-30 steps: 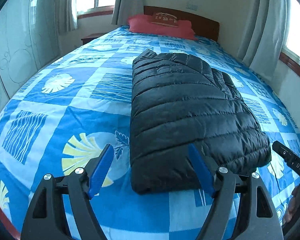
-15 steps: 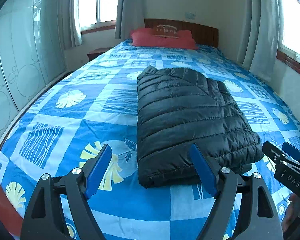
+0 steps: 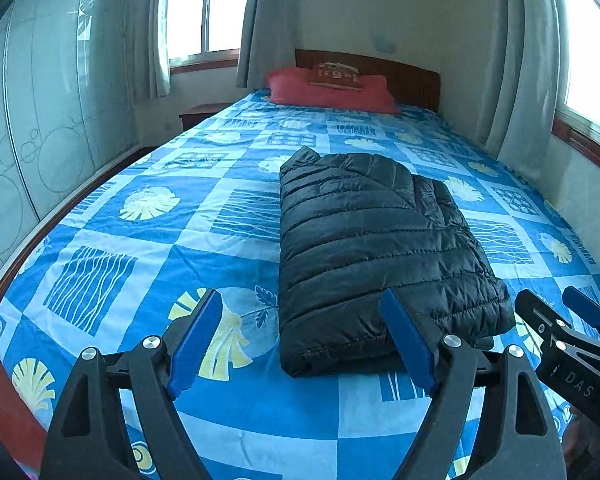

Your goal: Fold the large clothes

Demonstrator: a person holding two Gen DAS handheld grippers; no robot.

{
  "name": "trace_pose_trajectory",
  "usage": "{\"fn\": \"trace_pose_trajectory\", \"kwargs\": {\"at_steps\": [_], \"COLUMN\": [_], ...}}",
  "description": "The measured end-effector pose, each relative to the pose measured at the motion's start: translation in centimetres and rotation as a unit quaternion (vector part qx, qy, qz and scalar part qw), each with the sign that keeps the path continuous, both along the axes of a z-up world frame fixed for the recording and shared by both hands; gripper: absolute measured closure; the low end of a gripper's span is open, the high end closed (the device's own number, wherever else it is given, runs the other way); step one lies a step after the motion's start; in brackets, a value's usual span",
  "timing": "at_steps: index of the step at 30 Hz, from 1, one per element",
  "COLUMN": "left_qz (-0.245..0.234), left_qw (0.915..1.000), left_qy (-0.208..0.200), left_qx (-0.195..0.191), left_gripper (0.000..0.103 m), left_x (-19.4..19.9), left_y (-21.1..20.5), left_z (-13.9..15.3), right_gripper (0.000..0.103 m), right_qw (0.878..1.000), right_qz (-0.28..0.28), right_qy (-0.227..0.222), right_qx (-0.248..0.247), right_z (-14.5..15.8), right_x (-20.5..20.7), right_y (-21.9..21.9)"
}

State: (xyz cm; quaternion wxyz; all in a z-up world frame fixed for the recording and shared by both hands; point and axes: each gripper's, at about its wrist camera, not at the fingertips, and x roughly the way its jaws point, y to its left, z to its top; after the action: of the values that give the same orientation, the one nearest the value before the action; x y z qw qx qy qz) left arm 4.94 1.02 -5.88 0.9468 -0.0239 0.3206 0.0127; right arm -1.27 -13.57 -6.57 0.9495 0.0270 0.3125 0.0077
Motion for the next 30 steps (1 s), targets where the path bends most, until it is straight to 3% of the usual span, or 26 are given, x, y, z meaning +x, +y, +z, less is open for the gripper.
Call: {"fn": "trace_pose_trajectory", "kwargs": {"at_steps": [30], "left_qz": [0.010], "left_qw": [0.9999], "left_qy": [-0.006], "left_qx": [-0.001], "left_gripper": [0.022], "left_x": [-0.43], "left_y": [0.34], "left_z": [0.25], "right_gripper": [0.015], "right_qw": [1.000], "right_qz": [0.001], "right_qy": [-0.003], "right_qx": [0.003], "right_z": [0.05], "right_x": [-0.21], "right_y": [0.50]}}
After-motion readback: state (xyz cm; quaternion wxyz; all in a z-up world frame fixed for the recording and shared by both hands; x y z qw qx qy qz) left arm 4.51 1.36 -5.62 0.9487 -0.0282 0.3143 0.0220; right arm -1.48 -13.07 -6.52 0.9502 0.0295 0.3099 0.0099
